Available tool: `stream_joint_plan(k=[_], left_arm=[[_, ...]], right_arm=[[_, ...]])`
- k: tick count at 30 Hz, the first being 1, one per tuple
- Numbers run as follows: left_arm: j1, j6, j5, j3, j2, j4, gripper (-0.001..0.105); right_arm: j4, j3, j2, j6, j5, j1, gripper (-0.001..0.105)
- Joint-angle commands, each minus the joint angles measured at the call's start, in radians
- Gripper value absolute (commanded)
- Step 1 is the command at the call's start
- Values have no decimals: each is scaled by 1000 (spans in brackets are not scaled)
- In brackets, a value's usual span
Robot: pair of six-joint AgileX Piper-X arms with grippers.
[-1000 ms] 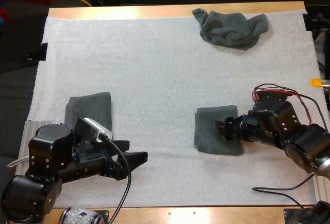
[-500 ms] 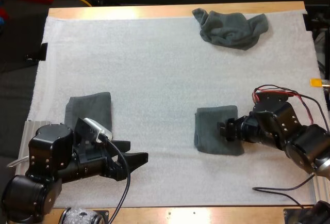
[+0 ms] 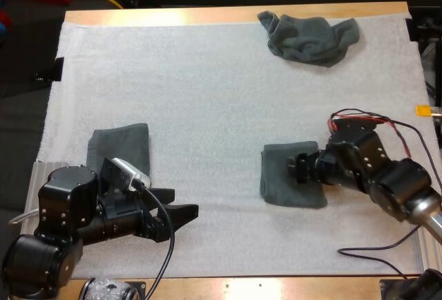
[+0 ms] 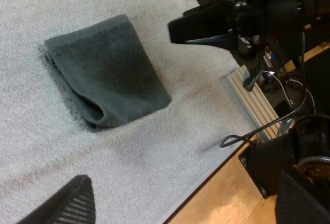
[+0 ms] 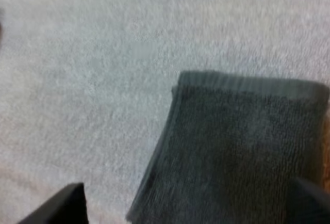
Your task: Pick towel from pile, fold and stack
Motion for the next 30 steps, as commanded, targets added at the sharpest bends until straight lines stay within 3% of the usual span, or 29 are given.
stream_joint_plan(k=[1,30], left_arm=[[1,0,12,-8,-3,3,70],[1,0,22,-8,-3,21,70]], right_arm=[[-17,-7,18,-12,3,-1,74],[-147,-7,335,-33,3,-43,74]])
